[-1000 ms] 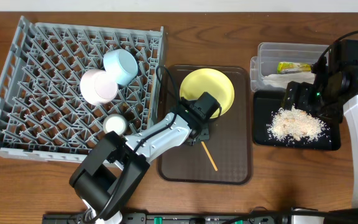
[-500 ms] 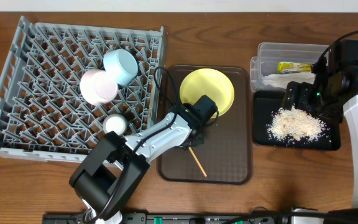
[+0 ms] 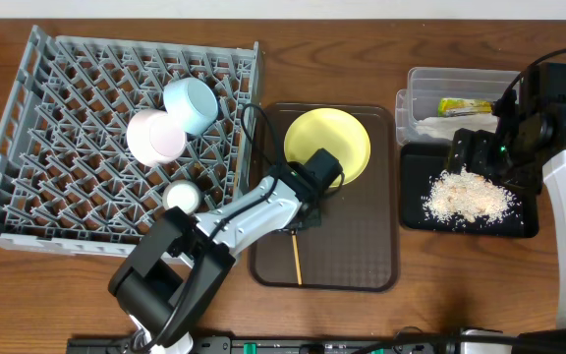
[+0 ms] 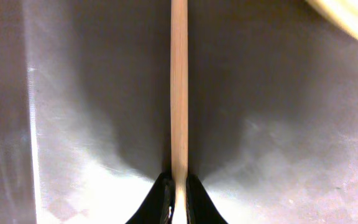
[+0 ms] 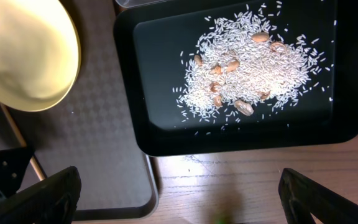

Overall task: Sort waste into correct bins and load items into the dishwasher
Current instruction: 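Grasp the second chopstick with the left gripper and lift it, then carry the second chopstick into the rack and open the left gripper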

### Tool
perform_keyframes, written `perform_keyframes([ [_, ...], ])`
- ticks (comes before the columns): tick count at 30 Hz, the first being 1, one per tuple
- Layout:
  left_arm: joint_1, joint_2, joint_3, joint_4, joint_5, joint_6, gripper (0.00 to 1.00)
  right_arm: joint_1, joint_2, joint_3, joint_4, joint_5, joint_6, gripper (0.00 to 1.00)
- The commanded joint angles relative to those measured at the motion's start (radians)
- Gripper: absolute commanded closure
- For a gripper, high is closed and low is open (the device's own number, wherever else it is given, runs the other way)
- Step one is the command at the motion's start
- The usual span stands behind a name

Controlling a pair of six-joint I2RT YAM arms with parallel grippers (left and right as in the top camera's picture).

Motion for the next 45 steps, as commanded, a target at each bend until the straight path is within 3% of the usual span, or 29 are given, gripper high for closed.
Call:
perform_keyframes([
  [1,0.045,-0.031,0.003,-0.018,-0.009,0.029,0.92,-0.003,-0.003,0.000,0.000,0.006,-0.014,0.01],
  [16,0.256,-0.441,0.016,-0.013,-0.009,0.486,0.92,-0.003,-0.003,0.000,0.000,0.006,-0.014,0.01],
  [26,0.419,-0.502,0.016,0.090,-0.009,0.693,0.92,-0.003,-0.003,0.000,0.000,0.006,-0.014,0.01],
  [45,0.463,-0.249,0.016,0.138,-0.009,0.712,0.91,-0.003,-0.003,0.000,0.000,0.006,-0.014,0.01],
])
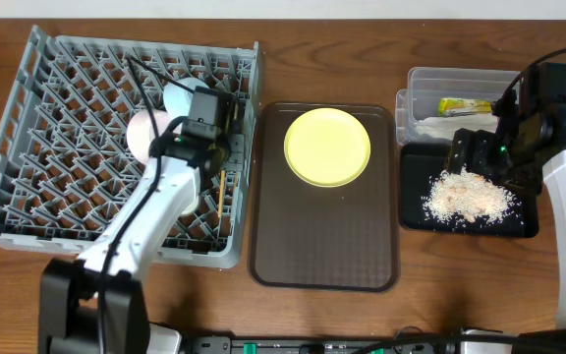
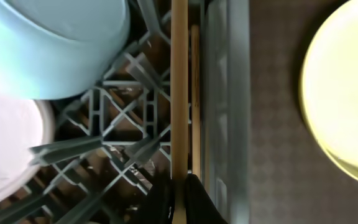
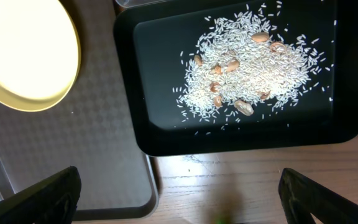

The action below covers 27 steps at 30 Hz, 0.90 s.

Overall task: Sort waste into correct bins and load items into the dishwasher
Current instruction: 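Carry the second chopstick into the rack and open the left gripper, then reach the left gripper toward the yellow plate on the tray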

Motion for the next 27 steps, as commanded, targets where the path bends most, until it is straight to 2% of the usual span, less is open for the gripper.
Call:
perform_keyframes([
  [1,0.006,0.013,0.016,0.011,-0.013,0.019,0.88,-0.003,-0.003,0.000,0.000,0.006,-0.014,0.01],
  [4,0.006,0.013,0.016,0.017,-0.013,0.019,0.83,-0.003,-0.003,0.000,0.000,0.006,-0.014,0.01],
  [8,0.006,0.009,0.017,0.025,-0.012,0.020,0.70,-0.003,-0.003,0.000,0.000,0.006,-0.014,0.01],
  [15,0.002,-0.050,0.043,0.021,-0.005,0.020,0.64,-0.003,-0.003,0.000,0.000,0.006,-0.014,0.01],
  [20,-0.023,-0.122,0.053,0.040,0.025,0.015,0.46,-0.003,-0.003,0.000,0.004,0.006,-0.014,0.01],
  [22,-0.046,-0.143,0.053,0.048,0.030,0.008,0.45,-0.003,-0.003,0.000,0.005,0.006,-0.014,0.01],
  [25,-0.081,-0.152,0.070,0.027,0.144,0.009,0.46,-0.003,-0.003,0.000,0.006,0.006,-0.014,0.01],
  [27,-0.101,-0.145,0.113,-0.030,0.159,0.002,0.50,-0.003,-0.003,0.000,0.007,0.006,-0.014,0.01],
])
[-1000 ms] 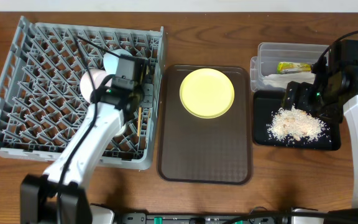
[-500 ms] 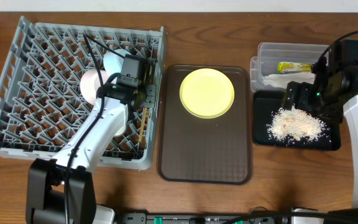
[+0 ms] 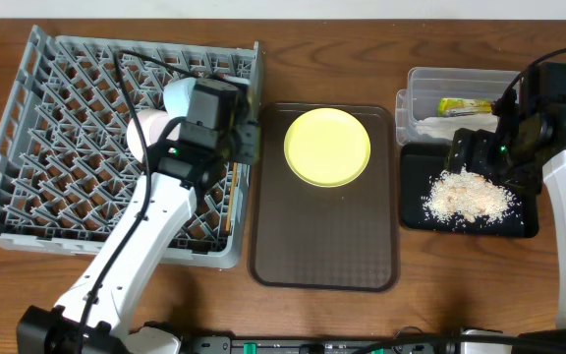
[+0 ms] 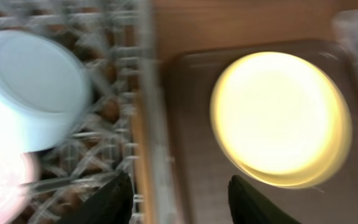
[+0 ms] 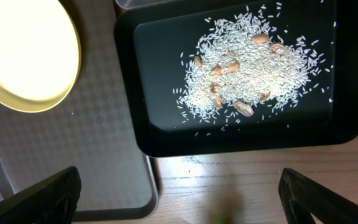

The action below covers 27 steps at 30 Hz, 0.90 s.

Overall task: Sort waste into correct bins and load items into the dishwasher
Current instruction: 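Reach the left gripper toward the yellow plate on the tray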

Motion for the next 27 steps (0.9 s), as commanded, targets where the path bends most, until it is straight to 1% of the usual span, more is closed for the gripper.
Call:
perform_keyframes([
  [1,-0.034,0.010,0.082,-0.068,0.068,-0.028,0.50,-0.003,-0.003,0.000,0.004,0.006,-0.014,0.01],
  [3,-0.045,0.030,0.148,-0.126,0.068,-0.050,0.53,-0.003,-0.003,0.000,0.007,0.005,-0.014,0.01],
  [7,-0.061,0.103,0.333,-0.253,0.068,-0.053,0.53,-0.003,-0.003,0.000,0.010,0.005,-0.014,0.01],
  [9,-0.067,0.153,0.420,-0.301,0.068,-0.053,0.53,-0.003,-0.003,0.000,0.009,0.005,-0.014,0.01],
  [12,-0.080,0.226,0.500,-0.336,0.069,-0.053,0.53,-0.003,-0.003,0.000,0.009,0.005,-0.014,0.01],
  [20,-0.204,0.392,0.515,-0.289,0.063,-0.041,0.53,-0.003,-0.003,0.000,0.009,0.005,-0.014,0.01],
  [24,-0.282,0.476,0.515,-0.278,0.013,-0.015,0.45,-0.003,-0.003,0.000,0.007,0.005,-0.014,0.01],
  [27,-0.340,0.541,0.515,-0.274,-0.046,-0.013,0.44,-0.003,-0.003,0.000,0.007,0.005,-0.014,0.01],
])
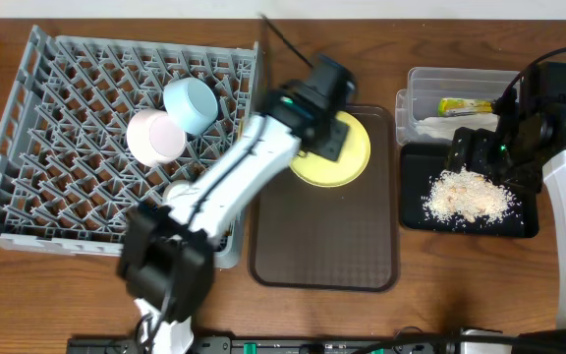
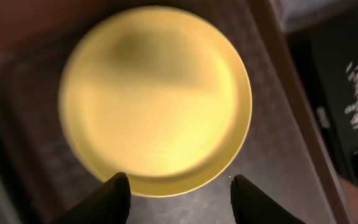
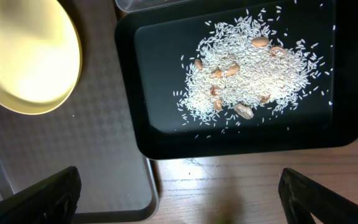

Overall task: Sort waste into correct bins and load items into the dishwasher
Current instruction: 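Reach the left gripper toward the yellow plate on the tray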

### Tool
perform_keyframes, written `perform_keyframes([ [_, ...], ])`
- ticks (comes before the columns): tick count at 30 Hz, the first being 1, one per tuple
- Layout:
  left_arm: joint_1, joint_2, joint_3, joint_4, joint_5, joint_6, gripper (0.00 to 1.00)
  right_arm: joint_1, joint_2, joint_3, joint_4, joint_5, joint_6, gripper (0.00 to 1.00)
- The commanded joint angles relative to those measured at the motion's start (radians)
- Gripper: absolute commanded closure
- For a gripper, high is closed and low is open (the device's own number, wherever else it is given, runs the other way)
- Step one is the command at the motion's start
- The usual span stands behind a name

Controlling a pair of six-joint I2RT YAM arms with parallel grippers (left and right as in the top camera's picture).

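A yellow plate (image 1: 352,159) lies at the far end of the brown tray (image 1: 322,246). My left gripper (image 1: 328,110) hovers over it, open, with nothing between its fingers; in the left wrist view the plate (image 2: 154,99) fills the space ahead of the gripper (image 2: 180,205). The grey dish rack (image 1: 8,128) on the left holds a blue cup (image 1: 190,103) and a pink cup (image 1: 155,136). My right gripper (image 3: 179,199) stands wide open and empty beside the black bin (image 3: 142,143). The plate (image 3: 27,56) also shows in the right wrist view.
The black bin (image 1: 411,221) at the right holds rice and nuts (image 1: 468,195). A clear container (image 1: 416,84) behind it holds a yellow wrapper (image 1: 465,106). My left arm crosses the rack's right edge and the tray's left side.
My left gripper, still open, has moved from the rack's right edge to above the yellow plate. The right arm has not moved.
My left gripper was shut on a wooden chopstick lying on the brown tray. Then it held the chopstick over the rack's right side next to another one. Then it was open at the rack's edge with the chopstick left in the rack, and now it is over the plate.
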Motion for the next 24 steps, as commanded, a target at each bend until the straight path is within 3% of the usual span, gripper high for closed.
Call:
perform_keyframes([
  [1,-0.053,0.062,0.010,0.005,-0.080,0.034,0.44,-0.003,-0.003,0.000,-0.001,0.006,-0.014,0.01],
  [16,-0.135,0.257,0.000,0.023,-0.115,0.054,0.38,-0.003,-0.003,0.000,-0.002,0.006,-0.014,0.01],
  [24,-0.149,0.290,-0.017,0.016,-0.052,0.038,0.39,-0.003,-0.003,0.000,-0.002,0.006,-0.014,0.01],
])
